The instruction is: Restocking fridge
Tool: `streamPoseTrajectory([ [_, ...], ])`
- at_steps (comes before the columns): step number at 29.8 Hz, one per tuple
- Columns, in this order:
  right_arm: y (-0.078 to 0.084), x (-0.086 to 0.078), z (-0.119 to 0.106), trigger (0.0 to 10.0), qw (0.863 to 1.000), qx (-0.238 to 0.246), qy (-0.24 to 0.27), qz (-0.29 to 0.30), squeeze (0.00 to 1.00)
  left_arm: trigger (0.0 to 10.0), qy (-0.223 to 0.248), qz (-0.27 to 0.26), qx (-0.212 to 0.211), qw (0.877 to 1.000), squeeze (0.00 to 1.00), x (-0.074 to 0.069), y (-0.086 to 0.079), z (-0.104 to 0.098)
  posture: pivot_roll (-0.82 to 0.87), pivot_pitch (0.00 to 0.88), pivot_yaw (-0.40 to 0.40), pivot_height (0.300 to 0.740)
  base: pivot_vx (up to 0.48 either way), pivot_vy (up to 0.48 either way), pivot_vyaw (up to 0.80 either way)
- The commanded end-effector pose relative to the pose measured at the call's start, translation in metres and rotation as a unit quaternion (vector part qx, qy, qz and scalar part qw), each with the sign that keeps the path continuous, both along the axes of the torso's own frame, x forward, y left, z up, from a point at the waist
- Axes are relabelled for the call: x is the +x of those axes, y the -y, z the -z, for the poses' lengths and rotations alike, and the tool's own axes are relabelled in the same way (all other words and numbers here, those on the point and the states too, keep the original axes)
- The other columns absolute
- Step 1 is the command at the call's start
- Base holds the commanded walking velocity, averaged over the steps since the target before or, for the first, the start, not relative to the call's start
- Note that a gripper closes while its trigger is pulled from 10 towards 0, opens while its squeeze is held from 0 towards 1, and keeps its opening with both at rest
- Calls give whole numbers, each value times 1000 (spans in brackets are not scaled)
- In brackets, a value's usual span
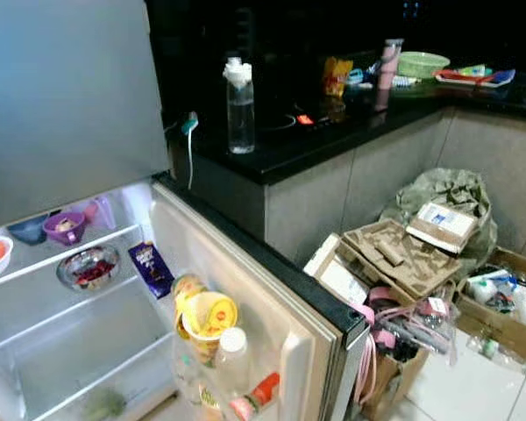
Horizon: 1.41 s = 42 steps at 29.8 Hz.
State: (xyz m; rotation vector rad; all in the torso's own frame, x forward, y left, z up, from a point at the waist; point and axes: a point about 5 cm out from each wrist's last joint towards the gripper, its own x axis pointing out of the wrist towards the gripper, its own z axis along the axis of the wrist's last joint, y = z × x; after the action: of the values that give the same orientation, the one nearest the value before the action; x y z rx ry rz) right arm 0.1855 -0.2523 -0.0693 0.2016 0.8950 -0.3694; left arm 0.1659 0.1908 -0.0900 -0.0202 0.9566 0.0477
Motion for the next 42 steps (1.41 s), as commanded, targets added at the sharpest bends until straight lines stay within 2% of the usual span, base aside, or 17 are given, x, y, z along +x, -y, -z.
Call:
streamPoseTrajectory([
  [1,-4,0,2,10000,1000,7,-4,-6,0,10000,-8,0,3,1000,0,-5,2,3,-88,120,21,740,0,0,0],
  [5,-5,9,-3,10000,1000,7,9,-14,0,10000,-6,3,0,1000,0,-4,16,4,-88,124,22,740,0,0,0],
  [8,-13,27,-12,10000,998,38,47,-29,0,10000,-9,1,9,1000,0,-7,22,5,-86,127,23,740,0,0,0],
  [12,-21,39,-17,10000,994,64,70,-46,0,10000,-18,0,17,1000,0,-13,25,8,-86,127,23,740,0,0,0],
  [13,-27,47,-22,3804,991,82,86,-59,0,10000,-27,1,23,999,0,-18,26,10,-86,128,27,740,0,0,0],
  [14,-33,55,-26,0,988,95,97,-75,0,10000,-36,1,26,999,0,-23,28,12,-86,128,27,740,0,0,0],
  [18,-46,66,-32,0,982,118,105,-107,0,10000,-50,3,29,998,0,-33,34,16,-82,128,25,740,0,0,0],
  [19,-52,69,-33,10000,978,131,105,-127,0,10000,-57,7,31,998,0,-37,37,17,-81,129,26,740,0,0,0],
  [22,-72,77,-38,10000,962,171,108,-185,0,10000,-74,10,34,997,0,-47,44,21,-80,130,25,740,0,0,0],
  [29,-93,82,-44,10000,939,221,115,-238,0,10000,-92,20,35,995,0,-58,58,24,-76,132,25,740,0,0,0],
  [31,-108,83,-47,10000,918,260,121,-274,0,10000,-102,20,36,994,0,-64,69,25,-76,132,26,740,0,0,0],
  [33,-117,83,-49,10000,904,283,123,-296,0,10000,-106,14,35,994,0,-67,76,25,-76,132,26,740,0,0,0],
  [34,-117,83,-49,10000,904,283,123,-296,0,10000,-106,14,35,994,0,-67,76,25,-76,132,26,740,0,0,0],
  [37,-126,83,-52,10000,886,310,129,-319,0,10000,-109,-12,31,993,0,-70,85,25,-75,131,28,740,0,0,0],
  [39,-128,83,-53,10000,882,315,131,-324,0,10000,-110,-20,30,993,0,-70,87,24,-75,131,28,740,0,0,0],
  [41,-135,84,-60,10000,859,353,149,-340,0,10000,-115,-54,31,991,0,-72,94,24,-75,129,30,740,0,0,0],
  [42,-135,84,-60,10000,859,353,149,-340,0,10000,-115,-54,31,991,0,-72,94,24,-75,129,30,740,0,0,0],
])
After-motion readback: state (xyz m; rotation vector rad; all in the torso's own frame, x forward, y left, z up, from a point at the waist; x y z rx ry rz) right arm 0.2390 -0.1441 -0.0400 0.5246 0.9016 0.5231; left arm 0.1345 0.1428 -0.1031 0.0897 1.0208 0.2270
